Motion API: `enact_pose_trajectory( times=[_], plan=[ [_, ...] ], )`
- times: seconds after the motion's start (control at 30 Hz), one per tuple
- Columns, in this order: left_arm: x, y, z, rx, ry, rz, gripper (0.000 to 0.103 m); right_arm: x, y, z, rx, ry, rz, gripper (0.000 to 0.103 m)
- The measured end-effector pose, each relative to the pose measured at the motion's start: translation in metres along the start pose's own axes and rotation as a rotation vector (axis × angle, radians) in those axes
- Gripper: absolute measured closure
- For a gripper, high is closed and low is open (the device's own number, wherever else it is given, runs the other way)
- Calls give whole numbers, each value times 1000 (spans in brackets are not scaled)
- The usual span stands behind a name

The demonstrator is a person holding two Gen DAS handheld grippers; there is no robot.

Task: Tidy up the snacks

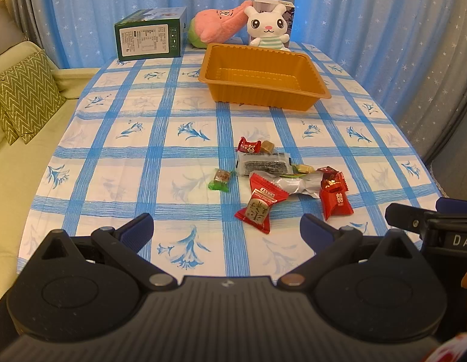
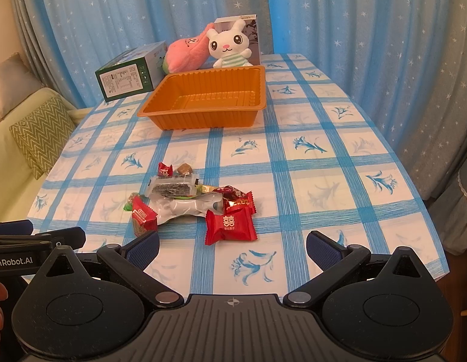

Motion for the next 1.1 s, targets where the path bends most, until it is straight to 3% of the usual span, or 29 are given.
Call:
enact_pose_trajectory(
  times=[0.6, 0.9, 1.03, 1.1],
  plan=[
    [14, 5, -3, -11, 41, 16, 3, 7, 2, -10, 19, -9, -25, 0],
    [69, 12, -19, 68, 132, 73, 20, 33, 9, -22, 48, 3, -21, 1],
    [99, 14, -29, 133, 147, 82, 34, 48, 11, -30, 62, 0, -3, 2],
    [109, 15, -33, 176, 147, 78, 43, 55, 12, -31, 66, -5, 9, 7]
  ],
)
Point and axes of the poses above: each gripper's, at about its wrist camera, not at the fingertips, and x roughly the way its jaws point, z to its left, y to its underside, the point moved 8 cm from there along x, roughly the way its jaws point, and after that the axes turned 12 degrees about -x, right-handed, at the moved point
